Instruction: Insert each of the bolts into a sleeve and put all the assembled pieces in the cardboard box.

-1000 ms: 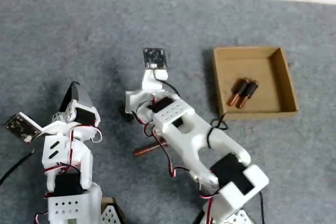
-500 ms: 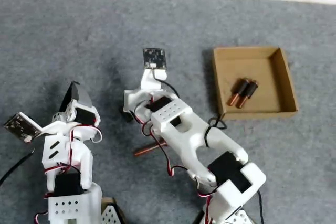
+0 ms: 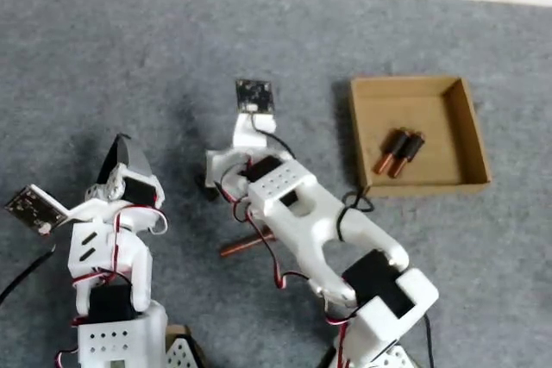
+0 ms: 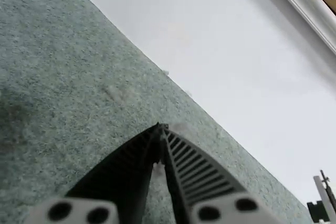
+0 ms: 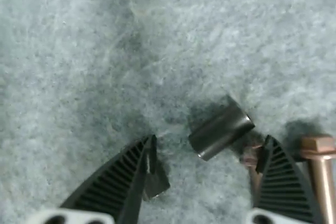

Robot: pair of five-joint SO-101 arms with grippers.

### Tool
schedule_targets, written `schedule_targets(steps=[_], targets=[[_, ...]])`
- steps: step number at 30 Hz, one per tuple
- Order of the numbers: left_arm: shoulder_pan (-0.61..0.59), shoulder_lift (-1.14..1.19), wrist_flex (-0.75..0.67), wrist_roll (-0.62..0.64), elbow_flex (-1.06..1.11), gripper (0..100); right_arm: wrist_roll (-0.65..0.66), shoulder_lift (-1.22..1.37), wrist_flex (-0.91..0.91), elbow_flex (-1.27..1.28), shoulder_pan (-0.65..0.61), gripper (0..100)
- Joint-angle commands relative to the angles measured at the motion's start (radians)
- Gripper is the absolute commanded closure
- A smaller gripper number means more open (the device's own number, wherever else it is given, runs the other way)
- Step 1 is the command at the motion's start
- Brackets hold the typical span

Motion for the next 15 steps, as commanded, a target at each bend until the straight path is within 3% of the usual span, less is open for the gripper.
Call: schedule_targets(steps=[1, 15], targets=[[-0.010, -0.002, -0.014, 0.005, 0.022, 99, -0.011, 0.004, 0.038, 0.004, -0.002, 71.7], [-0.027, -0.004, -0.014, 0.009, 0.022, 99, -0.037, -0.042, 0.136, -0.105, -0.030, 71.7]])
